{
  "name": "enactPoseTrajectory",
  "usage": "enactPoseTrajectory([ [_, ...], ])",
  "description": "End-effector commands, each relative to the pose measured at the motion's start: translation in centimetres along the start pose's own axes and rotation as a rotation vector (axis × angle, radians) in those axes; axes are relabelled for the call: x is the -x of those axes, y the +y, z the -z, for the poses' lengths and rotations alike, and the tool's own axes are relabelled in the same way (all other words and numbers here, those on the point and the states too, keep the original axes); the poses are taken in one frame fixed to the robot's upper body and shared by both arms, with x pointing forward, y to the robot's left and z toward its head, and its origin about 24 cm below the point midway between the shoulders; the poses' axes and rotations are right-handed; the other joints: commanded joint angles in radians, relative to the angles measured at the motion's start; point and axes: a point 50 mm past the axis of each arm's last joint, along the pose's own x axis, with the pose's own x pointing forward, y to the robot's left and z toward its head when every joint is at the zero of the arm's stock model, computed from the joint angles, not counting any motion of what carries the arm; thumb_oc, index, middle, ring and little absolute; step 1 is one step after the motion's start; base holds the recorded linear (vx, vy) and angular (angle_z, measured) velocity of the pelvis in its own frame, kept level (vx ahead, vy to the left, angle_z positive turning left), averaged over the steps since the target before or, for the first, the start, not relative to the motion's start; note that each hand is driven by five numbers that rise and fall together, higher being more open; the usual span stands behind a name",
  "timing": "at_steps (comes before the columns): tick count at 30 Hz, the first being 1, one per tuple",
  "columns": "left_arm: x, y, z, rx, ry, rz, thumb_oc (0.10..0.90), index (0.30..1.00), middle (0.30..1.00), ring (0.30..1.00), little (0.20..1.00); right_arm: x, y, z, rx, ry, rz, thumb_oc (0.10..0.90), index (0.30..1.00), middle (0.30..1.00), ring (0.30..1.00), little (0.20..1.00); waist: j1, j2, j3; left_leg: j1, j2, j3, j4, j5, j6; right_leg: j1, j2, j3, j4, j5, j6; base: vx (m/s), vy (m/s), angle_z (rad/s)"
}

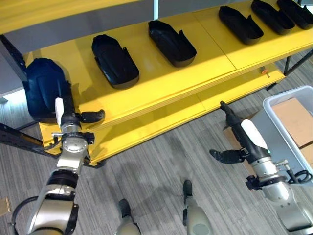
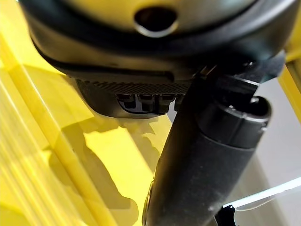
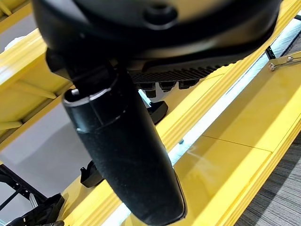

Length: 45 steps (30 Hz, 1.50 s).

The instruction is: Move parts from the plastic box to the shelf.

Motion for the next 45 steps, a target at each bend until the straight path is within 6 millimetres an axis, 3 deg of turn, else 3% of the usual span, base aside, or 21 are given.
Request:
enactPoseTrajectory([
  [1, -1.7, 1.7, -4.6, 0.197, -0.154, -0.101, 0.900, 1.000, 1.000, 1.000, 1.000, -1.3, -3.6, -2.8, 0.018, -0.172, 0.175, 0.900, 1.000, 1.000, 1.000, 1.000, -0.015, -0.011, -0.019, 0.002, -0.066, -0.015, 0.113, -0.127, 0.083, 0.060, -0.025, -0.014, 0.055, -0.059, 0.037, 0.00, 0.000, 0.00],
  [12, -1.6, 2.2, -7.2, 0.237, -0.273, -0.095, 0.900, 1.000, 1.000, 1.000, 1.000, -1.5, -3.6, -2.9, 0.018, -0.178, 0.167, 0.900, 1.000, 1.000, 1.000, 1.000, -0.010, -0.005, -0.020, 0.003, -0.069, -0.020, 0.116, -0.128, 0.084, 0.068, -0.027, -0.018, 0.057, -0.060, 0.037, 0.00, 0.000, 0.00],
  [24, -1.1, 2.8, -7.6, 0.156, -0.328, -0.083, 0.900, 1.000, 1.000, 1.000, 1.000, -1.6, -3.7, -2.8, 0.020, -0.178, 0.165, 0.900, 1.000, 1.000, 1.000, 1.000, -0.004, -0.002, -0.025, 0.006, -0.074, -0.020, 0.113, -0.129, 0.085, 0.074, -0.031, -0.024, 0.055, -0.060, 0.038, 0.00, 0.000, 0.00],
  [35, -0.5, 5.4, -8.2, -0.007, -0.400, -0.123, 0.900, 1.000, 1.000, 1.000, 1.000, -1.4, -3.9, -2.4, 0.033, -0.161, 0.168, 0.900, 1.000, 1.000, 1.000, 1.000, 0.011, 0.008, -0.035, 0.018, -0.076, -0.025, 0.104, -0.128, 0.086, 0.091, -0.035, -0.035, 0.052, -0.062, 0.040, 0.00, 0.003, 0.03],
  [45, 0.8, 7.0, -11.7, -0.138, -0.602, -0.178, 0.900, 1.000, 1.000, 1.000, 1.000, -1.6, -4.3, -2.8, 0.023, -0.188, 0.172, 0.900, 1.000, 1.000, 1.000, 1.000, 0.023, 0.017, -0.050, 0.033, -0.081, -0.029, 0.092, -0.126, 0.085, 0.109, -0.038, -0.045, 0.052, -0.066, 0.043, 0.00, 0.000, 0.00],
])
